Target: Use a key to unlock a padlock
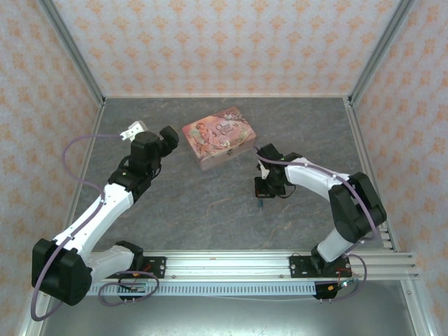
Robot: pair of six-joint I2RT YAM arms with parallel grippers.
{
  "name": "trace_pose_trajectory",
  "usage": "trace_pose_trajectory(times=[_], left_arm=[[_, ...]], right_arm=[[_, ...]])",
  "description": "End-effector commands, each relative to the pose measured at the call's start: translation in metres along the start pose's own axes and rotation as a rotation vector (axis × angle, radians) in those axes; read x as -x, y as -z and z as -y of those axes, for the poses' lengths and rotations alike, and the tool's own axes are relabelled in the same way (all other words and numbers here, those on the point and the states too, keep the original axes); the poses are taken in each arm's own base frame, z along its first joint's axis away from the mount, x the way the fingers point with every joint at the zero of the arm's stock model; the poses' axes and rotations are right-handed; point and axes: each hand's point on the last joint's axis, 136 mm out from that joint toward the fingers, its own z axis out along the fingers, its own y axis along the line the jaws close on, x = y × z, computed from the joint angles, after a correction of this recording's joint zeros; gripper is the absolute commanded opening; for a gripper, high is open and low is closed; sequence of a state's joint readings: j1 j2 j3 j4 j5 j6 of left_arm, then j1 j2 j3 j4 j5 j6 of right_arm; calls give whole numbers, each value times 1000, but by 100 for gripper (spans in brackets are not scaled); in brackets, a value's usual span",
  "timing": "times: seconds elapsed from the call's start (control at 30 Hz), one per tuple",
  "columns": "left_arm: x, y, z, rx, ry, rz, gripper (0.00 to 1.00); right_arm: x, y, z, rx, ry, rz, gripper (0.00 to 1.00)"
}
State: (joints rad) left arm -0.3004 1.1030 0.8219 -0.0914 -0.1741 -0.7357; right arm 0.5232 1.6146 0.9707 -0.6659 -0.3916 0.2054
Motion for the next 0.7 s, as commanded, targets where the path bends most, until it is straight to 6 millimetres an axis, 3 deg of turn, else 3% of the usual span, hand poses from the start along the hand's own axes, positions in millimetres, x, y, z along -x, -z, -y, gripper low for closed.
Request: trace_pose_trajectory(times=[0.0,0.13,0.3,0.5,0.67], left_arm=[[7,5,-9,28,18,48,95],[6,4,-11,33,14,44,95],[10,6,-10,34,7,55,95],[22,13,-7,35,-27,95,95],[39,23,-3,24,-114,164,95]], right_arm=[[3,-1,7,-59,-17,5,2],[5,-1,10,-71,-22,26,12],[18,16,11,-92,-6,111,26],[43,57,14,-127,17,274,32],[68,106,32,-172,-7,476,34]])
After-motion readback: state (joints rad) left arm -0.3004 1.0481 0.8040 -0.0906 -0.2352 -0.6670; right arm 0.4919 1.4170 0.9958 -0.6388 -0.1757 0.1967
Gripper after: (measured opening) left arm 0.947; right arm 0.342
